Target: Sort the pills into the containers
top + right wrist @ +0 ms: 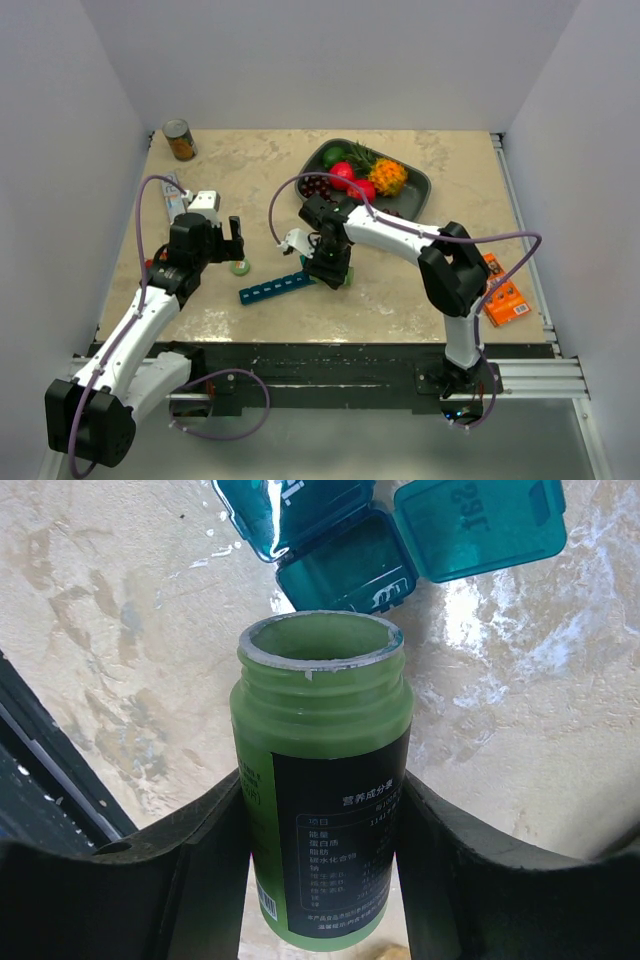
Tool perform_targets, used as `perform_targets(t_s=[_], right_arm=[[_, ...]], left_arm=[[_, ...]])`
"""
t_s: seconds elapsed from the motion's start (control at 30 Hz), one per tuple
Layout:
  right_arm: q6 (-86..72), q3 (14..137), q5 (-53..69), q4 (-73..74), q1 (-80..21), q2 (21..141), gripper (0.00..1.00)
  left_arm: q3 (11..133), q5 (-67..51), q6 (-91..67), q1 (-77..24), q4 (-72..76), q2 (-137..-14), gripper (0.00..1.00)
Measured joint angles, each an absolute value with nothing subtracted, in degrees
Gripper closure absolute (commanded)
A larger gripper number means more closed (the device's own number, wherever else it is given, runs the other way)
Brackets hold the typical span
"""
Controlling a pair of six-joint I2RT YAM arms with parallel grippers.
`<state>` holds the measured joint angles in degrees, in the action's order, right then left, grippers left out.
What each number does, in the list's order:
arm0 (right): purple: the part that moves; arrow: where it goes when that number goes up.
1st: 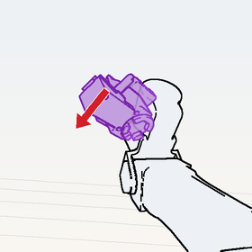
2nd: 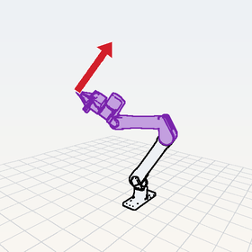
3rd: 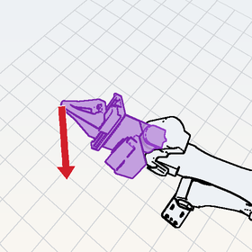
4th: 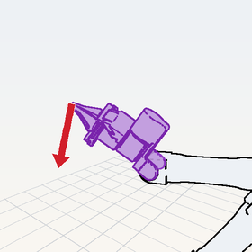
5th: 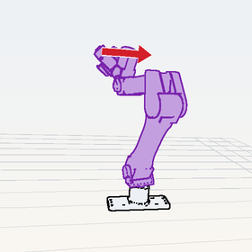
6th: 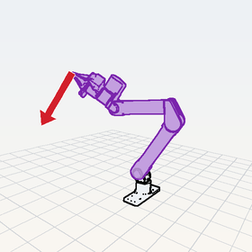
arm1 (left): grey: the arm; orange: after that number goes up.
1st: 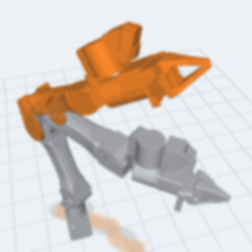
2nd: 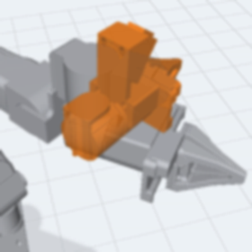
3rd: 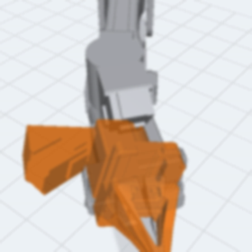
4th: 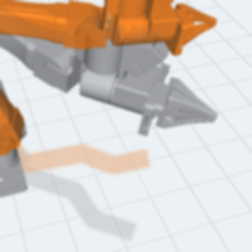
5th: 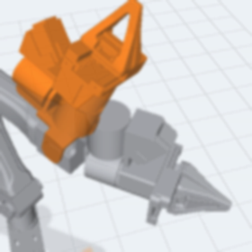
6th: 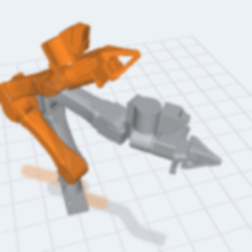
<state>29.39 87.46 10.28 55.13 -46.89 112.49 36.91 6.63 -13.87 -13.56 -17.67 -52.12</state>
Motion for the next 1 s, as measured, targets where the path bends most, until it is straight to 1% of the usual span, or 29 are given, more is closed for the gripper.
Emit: perform_targets(t_s=[0.3, 1.0], right_arm=[[29.10, 88.42, 7.81, 55.72, -47.46, 114.30, 1.00], [29.50, 90.32, 2.70, 56.69, -49.82, 114.39, 1.00]], left_arm=[[36.91, 6.61, -13.87, -13.56, -17.67, -52.12, 0.01], [36.91, 6.68, -13.85, -13.56, -17.65, -51.79, 0.01]])
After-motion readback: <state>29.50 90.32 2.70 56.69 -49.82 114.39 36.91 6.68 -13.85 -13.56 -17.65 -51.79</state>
